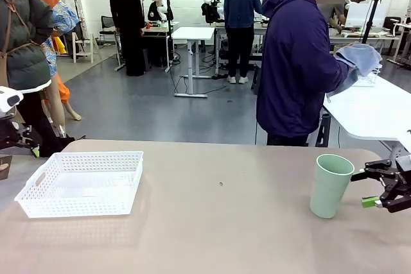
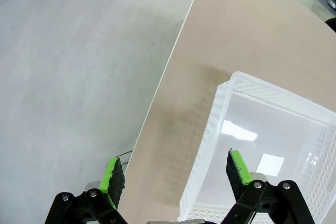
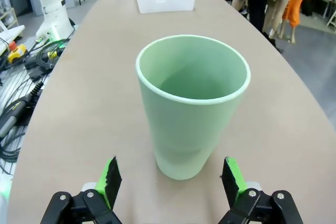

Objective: Clean and organize the cups into the basket.
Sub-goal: Pick up the Organizing basket and move it to the center of the table, then pick up the Reusable plastic cup from the right side of the table and place it inside the Organizing basket.

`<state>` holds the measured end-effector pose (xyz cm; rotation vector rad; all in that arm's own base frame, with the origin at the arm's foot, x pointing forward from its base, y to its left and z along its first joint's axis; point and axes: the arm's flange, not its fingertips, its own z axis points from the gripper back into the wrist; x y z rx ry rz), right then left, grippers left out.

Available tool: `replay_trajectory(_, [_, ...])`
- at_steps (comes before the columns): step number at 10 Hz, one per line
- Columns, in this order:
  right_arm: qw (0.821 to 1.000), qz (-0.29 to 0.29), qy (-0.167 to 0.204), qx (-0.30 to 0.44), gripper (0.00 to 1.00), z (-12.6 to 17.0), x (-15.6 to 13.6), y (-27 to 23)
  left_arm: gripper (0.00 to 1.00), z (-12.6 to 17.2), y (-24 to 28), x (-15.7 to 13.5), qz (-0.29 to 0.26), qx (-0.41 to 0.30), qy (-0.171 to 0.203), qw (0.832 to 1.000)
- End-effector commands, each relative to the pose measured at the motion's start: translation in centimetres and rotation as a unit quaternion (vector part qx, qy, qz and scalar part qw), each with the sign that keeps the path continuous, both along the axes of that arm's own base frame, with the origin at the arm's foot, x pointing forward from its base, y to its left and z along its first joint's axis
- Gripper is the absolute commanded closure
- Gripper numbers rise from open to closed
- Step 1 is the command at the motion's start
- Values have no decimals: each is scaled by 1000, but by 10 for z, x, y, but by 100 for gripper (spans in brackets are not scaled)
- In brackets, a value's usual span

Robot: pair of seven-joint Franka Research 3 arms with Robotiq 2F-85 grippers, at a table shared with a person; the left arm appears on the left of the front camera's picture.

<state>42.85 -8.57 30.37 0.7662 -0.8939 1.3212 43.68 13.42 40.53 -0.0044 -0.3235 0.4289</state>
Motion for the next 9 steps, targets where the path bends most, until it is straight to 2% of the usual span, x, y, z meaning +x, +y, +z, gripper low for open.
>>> replay_trajectory(1, [1000,-20,-15,1,0,-8,12,1,0,-2,-5,5,8,14,2,1000])
replay_trajectory(5, [999,-18,32,10,0,-17,24,10,0,-13,-14,8,11,44,3,999])
replay_trajectory(6, [997,-48,64,9,0,-12,22,11,0,-12,-14,5,23,62,13,998])
replay_trajectory(7, [1000,-10,15,5,0,-15,15,2,0,-7,-6,4,-9,16,6,1000])
replay_trajectory(9, [1000,-10,15,5,0,-15,15,2,0,-7,-6,4,-9,16,6,1000])
